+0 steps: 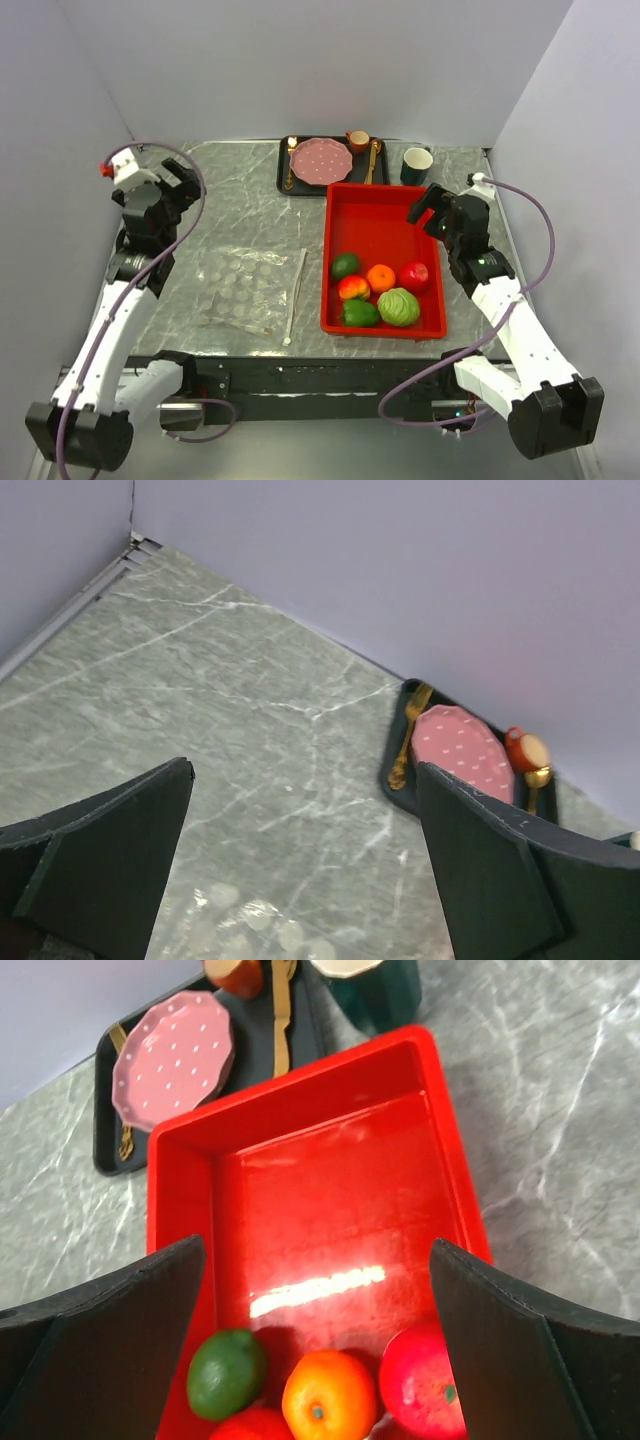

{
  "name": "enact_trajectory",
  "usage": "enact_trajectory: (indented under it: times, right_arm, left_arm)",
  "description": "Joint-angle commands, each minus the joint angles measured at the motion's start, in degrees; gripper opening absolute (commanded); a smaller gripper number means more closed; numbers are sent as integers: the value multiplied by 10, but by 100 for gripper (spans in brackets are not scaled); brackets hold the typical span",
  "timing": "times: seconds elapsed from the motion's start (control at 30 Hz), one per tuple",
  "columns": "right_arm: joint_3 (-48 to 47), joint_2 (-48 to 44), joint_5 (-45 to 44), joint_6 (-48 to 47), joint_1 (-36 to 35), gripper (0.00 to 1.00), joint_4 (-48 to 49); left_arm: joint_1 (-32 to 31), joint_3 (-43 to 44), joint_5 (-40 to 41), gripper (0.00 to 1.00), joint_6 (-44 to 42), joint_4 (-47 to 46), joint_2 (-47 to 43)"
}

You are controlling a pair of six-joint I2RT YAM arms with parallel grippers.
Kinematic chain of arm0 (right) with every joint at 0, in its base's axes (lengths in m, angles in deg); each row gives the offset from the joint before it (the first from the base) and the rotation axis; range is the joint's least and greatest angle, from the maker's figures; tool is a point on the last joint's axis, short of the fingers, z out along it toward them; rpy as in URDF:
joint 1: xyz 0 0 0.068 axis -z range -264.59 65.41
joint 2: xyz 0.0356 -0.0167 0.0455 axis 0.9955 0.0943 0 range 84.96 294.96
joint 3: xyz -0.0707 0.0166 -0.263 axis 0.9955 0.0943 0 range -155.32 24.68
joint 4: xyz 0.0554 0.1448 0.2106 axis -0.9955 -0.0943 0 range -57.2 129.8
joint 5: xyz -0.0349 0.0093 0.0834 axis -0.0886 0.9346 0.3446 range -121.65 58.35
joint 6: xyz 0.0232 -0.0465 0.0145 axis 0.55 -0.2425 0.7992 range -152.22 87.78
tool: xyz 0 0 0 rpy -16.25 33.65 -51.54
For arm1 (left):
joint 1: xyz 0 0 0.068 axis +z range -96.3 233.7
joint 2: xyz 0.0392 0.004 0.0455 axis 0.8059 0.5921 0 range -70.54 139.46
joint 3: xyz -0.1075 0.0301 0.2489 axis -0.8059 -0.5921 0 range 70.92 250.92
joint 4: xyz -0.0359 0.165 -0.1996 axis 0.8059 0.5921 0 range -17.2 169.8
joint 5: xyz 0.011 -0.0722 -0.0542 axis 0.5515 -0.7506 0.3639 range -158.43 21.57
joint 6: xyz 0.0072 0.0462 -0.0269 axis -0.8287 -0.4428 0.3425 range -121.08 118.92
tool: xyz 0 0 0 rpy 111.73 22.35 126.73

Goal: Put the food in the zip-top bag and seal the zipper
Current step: Adjust the bin at the center of the board.

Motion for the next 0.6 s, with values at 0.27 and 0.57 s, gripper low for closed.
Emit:
enact_trajectory:
  times: [0.27, 0.57]
  right_arm:
    - [-30, 42, 97, -5, -3, 100, -71]
    - [-122, 139, 159, -36, -4, 100, -149]
  left_arm:
    - [0, -10, -155, 99, 125, 157, -64]
    - [0, -32, -186, 99, 97, 173, -68]
